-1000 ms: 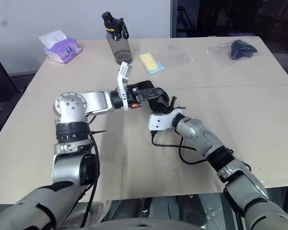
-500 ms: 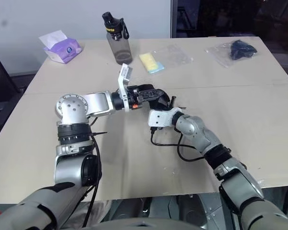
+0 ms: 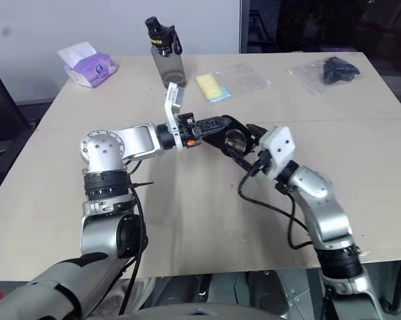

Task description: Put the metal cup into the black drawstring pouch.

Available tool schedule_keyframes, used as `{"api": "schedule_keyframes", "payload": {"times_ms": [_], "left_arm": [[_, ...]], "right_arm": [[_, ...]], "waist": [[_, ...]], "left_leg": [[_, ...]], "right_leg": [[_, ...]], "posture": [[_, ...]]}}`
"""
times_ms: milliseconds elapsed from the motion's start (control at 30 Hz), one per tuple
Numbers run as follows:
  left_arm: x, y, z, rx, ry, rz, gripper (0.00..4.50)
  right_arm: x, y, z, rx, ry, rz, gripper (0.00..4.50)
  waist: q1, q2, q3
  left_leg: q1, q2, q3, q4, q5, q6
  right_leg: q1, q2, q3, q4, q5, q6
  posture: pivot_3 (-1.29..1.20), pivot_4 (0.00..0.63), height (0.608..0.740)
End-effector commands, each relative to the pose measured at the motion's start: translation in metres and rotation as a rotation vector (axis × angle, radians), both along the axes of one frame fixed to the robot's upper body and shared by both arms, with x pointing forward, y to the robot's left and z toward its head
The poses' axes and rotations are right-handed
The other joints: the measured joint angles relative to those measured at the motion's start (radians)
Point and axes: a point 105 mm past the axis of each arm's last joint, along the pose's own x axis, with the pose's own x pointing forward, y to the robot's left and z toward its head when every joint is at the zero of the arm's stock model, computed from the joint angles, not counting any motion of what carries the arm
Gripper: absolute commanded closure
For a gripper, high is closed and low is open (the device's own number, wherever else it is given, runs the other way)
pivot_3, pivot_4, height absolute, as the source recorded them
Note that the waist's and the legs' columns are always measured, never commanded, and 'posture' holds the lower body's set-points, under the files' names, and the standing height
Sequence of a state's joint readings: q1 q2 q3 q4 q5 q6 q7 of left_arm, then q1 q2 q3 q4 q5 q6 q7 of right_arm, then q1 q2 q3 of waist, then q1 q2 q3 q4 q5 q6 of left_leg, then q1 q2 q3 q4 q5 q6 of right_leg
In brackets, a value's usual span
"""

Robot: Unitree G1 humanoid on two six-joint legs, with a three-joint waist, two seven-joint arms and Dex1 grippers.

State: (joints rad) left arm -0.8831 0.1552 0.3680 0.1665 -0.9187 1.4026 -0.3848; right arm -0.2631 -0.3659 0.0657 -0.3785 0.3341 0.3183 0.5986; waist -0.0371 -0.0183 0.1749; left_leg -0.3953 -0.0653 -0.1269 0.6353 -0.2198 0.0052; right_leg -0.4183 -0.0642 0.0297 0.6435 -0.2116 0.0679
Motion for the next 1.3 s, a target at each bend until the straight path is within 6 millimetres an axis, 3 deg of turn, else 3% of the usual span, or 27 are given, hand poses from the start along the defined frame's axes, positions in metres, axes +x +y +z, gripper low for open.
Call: {"api": "schedule_keyframes", "payload": {"times_ms": [33,233,333,400,467,567,700,767,867,967,1133,1167,1300], "left_arm": [[-0.001,-0.005,0.023,-0.051,-0.071,-0.02,4.5],[-0.001,-0.006,0.027,-0.064,-0.076,-0.022,4.5],[-0.002,-0.005,0.027,-0.065,-0.076,-0.02,4.5],[-0.002,-0.004,0.027,-0.066,-0.076,-0.016,4.5],[-0.001,-0.003,0.027,-0.067,-0.075,-0.013,4.5],[-0.002,-0.004,0.024,-0.064,-0.071,-0.012,4.5],[-0.001,-0.002,0.022,-0.064,-0.068,-0.006,4.5],[-0.001,-0.002,0.022,-0.063,-0.069,-0.004,4.5],[-0.001,-0.003,0.022,-0.059,-0.074,0.001,4.5],[-0.001,-0.001,0.021,-0.055,-0.076,0.009,4.5],[-0.001,0.002,0.019,-0.055,-0.074,0.024,4.5],[0.0,0.002,0.018,-0.057,-0.073,0.03,4.5],[0.002,0.003,0.015,-0.069,-0.068,0.052,4.5]], "right_arm": [[-0.013,-0.003,0.017,0.055,-0.004,0.048,0.82],[-0.016,-0.029,0.018,0.23,0.084,0.034,0.82],[-0.016,-0.048,0.005,0.265,0.136,0.008,0.82],[-0.008,-0.059,-0.009,0.202,0.148,-0.064,0.82],[0.005,-0.063,-0.036,0.012,0.155,-0.151,0.82],[0.019,-0.059,-0.064,-0.166,0.124,-0.198,0.82],[0.038,-0.041,-0.071,-0.105,0.13,-0.232,0.82],[0.053,-0.042,-0.07,-0.032,0.126,-0.323,0.82],[0.06,-0.028,-0.065,0.121,0.151,-0.302,0.82],[0.068,-0.031,-0.062,0.174,0.146,-0.355,1.67],[0.07,-0.051,-0.056,0.166,0.099,-0.42,4.22],[0.069,-0.056,-0.055,0.174,0.097,-0.435,4.46],[0.068,-0.077,-0.045,0.146,0.053,-0.488,4.46]], "waist": [[0.0,0.0,0.0],[0.003,0.0,0.0],[0.006,0.0,0.0],[0.006,0.0,0.0],[0.004,0.0,0.0],[0.002,0.0,0.0],[-0.004,0.0,0.0],[-0.004,0.0,0.0],[0.003,0.0,0.0],[0.005,0.0,0.0],[0.005,0.0,0.0],[0.003,0.0,0.0],[0.0,0.0,0.0]], "left_leg": [[0.0,0.0,0.0,0.0,0.0,0.0],[0.0,0.0,0.001,0.0,0.0,0.0],[0.0,0.0,0.001,0.0,0.0,0.0],[0.0,0.0,0.002,0.0,0.0,0.0],[0.0,0.0,0.004,0.0,0.0,0.0],[0.001,0.0,0.007,0.001,0.0,0.0],[0.001,0.002,0.007,0.0,0.003,-0.005],[0.001,0.002,0.007,0.0,0.003,-0.006],[0.001,0.002,0.006,0.001,0.004,-0.006],[0.0,0.001,0.005,0.001,0.004,-0.006],[0.0,0.0,0.004,0.0,0.004,-0.006],[0.0,0.0,0.004,0.0,0.004,-0.006],[0.0,0.001,0.005,0.0,0.004,-0.006]], "right_leg": [[0.0,0.0,-0.001,0.0,0.0,0.0],[0.001,0.0,-0.001,0.0,0.001,-0.001],[0.001,-0.001,-0.001,0.0,0.001,-0.001],[0.001,0.0,-0.001,0.0,0.001,-0.001],[0.001,0.0,-0.001,0.0,0.001,-0.001],[0.001,0.0,0.0,0.0,0.001,-0.001],[0.0,0.002,0.0,0.001,0.001,-0.002],[0.0,0.002,0.0,0.001,0.001,-0.002],[0.001,0.001,0.0,0.001,0.001,-0.002],[0.001,0.001,0.0,0.0,0.001,-0.002],[0.0,0.0,0.0,0.0,0.001,-0.002],[0.0,0.0,0.0,0.0,0.001,-0.002],[0.0,0.001,0.0,0.0,0.001,-0.002]], "posture": [[0.0,0.15,0.74],[0.0,0.15,0.74],[0.0,0.15,0.74],[0.0,0.15,0.74],[0.0,0.15,0.74],[0.0,0.15,0.74],[0.0,0.15,0.74],[0.0,0.15,0.74],[0.0,0.15,0.74],[0.0,0.15,0.74],[0.0,0.15,0.74],[0.0,0.15,0.74],[0.0,0.15,0.74]]}}
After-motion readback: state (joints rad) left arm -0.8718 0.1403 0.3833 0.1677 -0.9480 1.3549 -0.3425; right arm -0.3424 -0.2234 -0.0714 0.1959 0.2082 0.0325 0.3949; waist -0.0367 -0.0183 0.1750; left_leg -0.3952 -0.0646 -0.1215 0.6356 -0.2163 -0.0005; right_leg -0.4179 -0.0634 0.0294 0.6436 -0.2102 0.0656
